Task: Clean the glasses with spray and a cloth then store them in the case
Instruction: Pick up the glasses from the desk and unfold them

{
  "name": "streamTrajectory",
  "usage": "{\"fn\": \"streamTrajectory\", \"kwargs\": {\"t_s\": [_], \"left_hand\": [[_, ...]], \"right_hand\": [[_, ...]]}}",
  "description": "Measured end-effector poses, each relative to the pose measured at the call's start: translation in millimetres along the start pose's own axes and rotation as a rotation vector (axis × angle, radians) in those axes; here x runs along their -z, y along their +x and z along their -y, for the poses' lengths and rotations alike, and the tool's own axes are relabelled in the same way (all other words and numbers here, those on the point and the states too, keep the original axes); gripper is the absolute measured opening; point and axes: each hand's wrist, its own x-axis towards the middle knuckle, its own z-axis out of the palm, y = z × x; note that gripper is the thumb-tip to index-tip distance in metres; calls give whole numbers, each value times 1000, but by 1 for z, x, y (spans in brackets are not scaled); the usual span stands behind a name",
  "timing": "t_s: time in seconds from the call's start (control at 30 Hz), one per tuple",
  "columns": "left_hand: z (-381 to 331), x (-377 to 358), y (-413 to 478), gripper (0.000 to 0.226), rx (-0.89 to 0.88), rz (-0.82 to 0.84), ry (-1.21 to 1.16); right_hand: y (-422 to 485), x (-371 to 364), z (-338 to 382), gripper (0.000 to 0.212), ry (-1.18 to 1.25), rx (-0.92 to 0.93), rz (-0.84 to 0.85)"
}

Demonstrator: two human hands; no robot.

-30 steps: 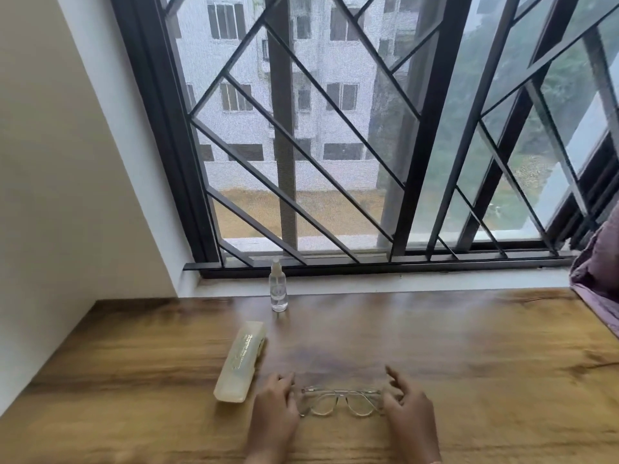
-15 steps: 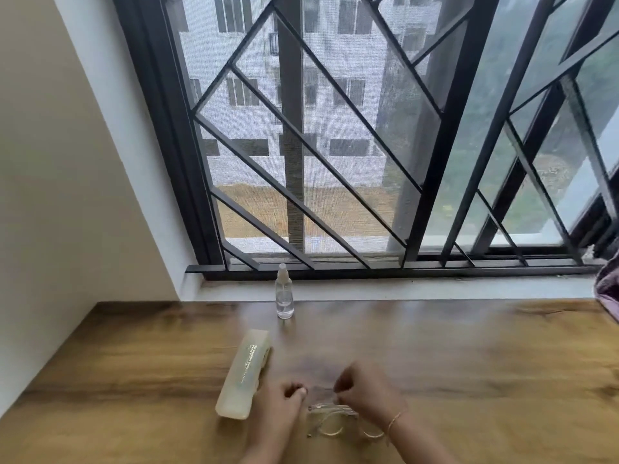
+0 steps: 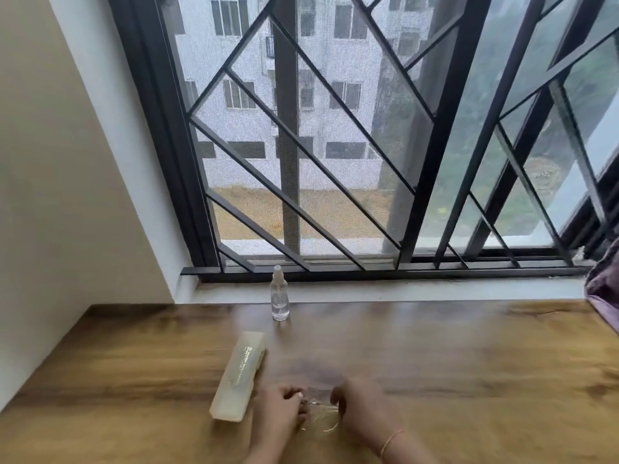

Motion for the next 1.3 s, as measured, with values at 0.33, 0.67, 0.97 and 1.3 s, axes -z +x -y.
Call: {"fn": "streamTrajectory", "kwargs": {"t_s": [0.33,0.67,0.97,1.3], "left_hand": [[-62,9,-27,20,-318,217,-247],[-80,-8,-54,21,-630,72,166],[-59,-1,-46,18,-916,-185,583],[-51,3,-61,26,-1000,-213,598]], "right_hand": [[-16,68,19,29,988,77,-214],[-28,57,-2,21,1537,52,-281],[-59,77,-24,13,1448,-35,-381],[-66,61,-15,39,849,35,-437]]}}
